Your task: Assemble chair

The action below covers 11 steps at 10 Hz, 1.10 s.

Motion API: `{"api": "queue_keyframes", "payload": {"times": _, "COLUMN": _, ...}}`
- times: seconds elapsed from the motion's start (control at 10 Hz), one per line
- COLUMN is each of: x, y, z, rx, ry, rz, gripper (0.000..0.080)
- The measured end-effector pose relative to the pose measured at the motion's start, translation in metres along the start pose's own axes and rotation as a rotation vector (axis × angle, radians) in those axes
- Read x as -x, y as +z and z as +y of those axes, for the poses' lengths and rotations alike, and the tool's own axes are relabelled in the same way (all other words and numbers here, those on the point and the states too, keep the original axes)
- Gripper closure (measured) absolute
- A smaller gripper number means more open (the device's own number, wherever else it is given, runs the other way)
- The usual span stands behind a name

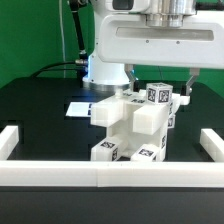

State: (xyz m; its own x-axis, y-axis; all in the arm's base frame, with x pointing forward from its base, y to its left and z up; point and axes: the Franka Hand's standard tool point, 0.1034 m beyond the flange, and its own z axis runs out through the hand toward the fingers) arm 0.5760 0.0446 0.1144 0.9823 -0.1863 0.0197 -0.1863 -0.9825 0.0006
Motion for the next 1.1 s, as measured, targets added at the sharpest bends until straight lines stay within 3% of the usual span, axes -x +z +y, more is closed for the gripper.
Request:
{"api": "queue_keyframes", "payload": {"times": 0.8, "x": -0.0013, "y": 0.0000, "z": 0.0056, "rx": 0.016, "ry": -0.478, "rz": -0.002, "gripper": 0.0150}}
{"api": "queue_keyframes", "payload": {"times": 1.0, "x": -0.0014, "y": 0.0000, "z": 0.0062, "rx": 0.016, "ry": -0.477, "rz": -0.002, "gripper": 0.0386}}
{"api": "queue_keyframes", "payload": {"times": 1.1, "x": -0.0014, "y": 0.0000, "z": 0.0062, "rx": 0.016, "ry": -0.477, "rz": -0.002, "gripper": 0.0386}}
